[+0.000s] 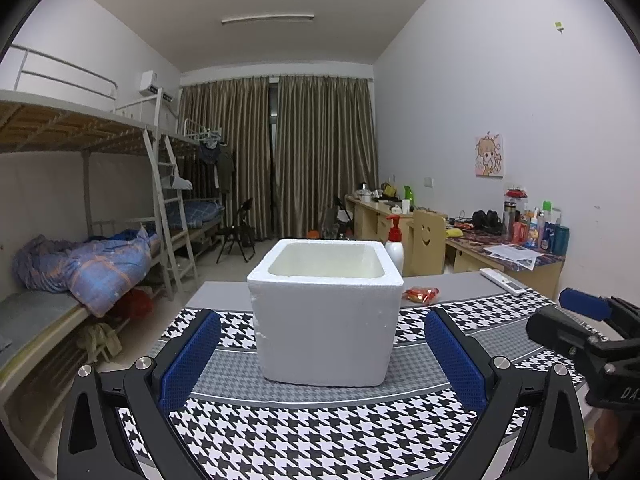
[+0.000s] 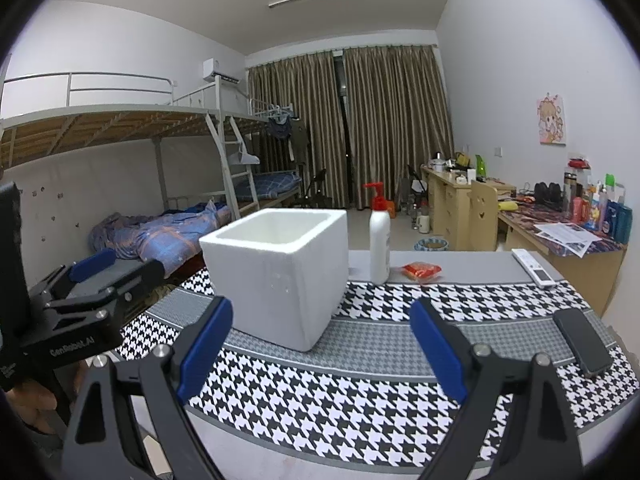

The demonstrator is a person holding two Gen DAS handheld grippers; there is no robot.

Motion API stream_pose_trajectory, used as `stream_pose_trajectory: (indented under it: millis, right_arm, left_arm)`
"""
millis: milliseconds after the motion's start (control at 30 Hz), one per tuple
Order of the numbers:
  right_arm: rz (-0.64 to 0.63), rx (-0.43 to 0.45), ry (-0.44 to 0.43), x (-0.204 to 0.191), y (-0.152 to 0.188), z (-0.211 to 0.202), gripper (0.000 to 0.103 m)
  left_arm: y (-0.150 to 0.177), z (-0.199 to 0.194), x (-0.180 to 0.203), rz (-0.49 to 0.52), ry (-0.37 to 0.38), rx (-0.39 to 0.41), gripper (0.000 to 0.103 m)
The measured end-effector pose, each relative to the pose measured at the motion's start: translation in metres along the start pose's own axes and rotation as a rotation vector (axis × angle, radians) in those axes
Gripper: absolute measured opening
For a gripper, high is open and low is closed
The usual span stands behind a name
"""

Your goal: Organize soft objects

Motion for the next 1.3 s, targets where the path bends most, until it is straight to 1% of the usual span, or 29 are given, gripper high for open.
stream_pose_trajectory:
  millis: [233,533,833,1300]
  right_arm:
    - [0.01,-0.006,0.024,-0.003,0.014,0.005,0.093]
    - [0.033,-0.007,0.049,-0.001,0.023,0.007,0.093]
    - [0.04,-0.004,0.046,-0.002,0.028,0.005,0.093]
    - [0.031,-0.003,0.042,-0.004,0.029,0.003,0.093]
  left_arm:
    - [0.012,-0.009,-0.001,-0.012,0.008,0.024,0.102]
    - [0.022,-0.007,-0.002,-0.021,0.021,0.002,0.102]
    - [0.028,-0.012,0.001,-0.008,0.043,-0.003,0.102]
    - [0.03,-0.014,0.003,0.005,0.047,-0.019,0.102]
Point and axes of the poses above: each gripper's, at about its wrist camera, not at the fingertips, and z roughly the way its jaws point, x to its right, y to its underside, the point moved 2 cm from there along z, roughly the way its jaws point, and after that the axes turned 12 degrees about -x, right-handed, at the moved point
